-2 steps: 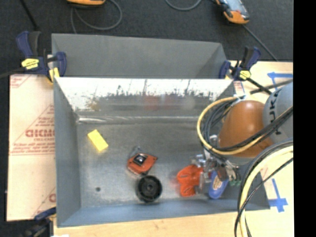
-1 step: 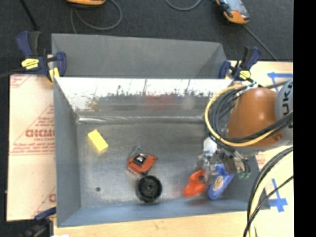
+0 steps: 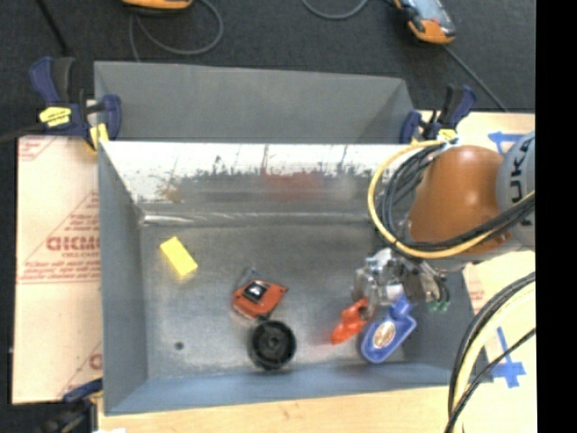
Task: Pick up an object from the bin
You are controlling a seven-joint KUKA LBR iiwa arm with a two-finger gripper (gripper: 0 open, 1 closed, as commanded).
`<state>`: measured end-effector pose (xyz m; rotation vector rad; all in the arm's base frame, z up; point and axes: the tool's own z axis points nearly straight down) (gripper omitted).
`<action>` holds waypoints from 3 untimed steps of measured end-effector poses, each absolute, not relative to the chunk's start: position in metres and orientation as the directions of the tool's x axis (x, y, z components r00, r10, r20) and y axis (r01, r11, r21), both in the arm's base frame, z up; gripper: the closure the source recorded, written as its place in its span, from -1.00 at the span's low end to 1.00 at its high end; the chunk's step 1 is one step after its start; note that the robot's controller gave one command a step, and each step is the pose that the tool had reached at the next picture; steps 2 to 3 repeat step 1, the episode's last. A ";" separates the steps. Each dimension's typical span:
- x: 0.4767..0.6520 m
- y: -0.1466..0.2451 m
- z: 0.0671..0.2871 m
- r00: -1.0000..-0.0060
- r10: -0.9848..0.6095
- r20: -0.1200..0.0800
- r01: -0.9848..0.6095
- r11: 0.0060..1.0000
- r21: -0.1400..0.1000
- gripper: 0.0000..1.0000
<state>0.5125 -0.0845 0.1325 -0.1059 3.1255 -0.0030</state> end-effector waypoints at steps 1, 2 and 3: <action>0.500 -0.124 0.282 -0.999 -0.040 -0.009 -0.040 0.999 -0.004 1.00; 0.500 -0.124 0.282 -0.999 -0.040 -0.009 -0.040 0.999 -0.004 1.00; 0.500 -0.124 0.282 -0.999 -0.040 -0.009 -0.040 0.999 -0.004 1.00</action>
Offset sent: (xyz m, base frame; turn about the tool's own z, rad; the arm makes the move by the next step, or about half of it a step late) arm 0.0000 0.0000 0.0000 0.0000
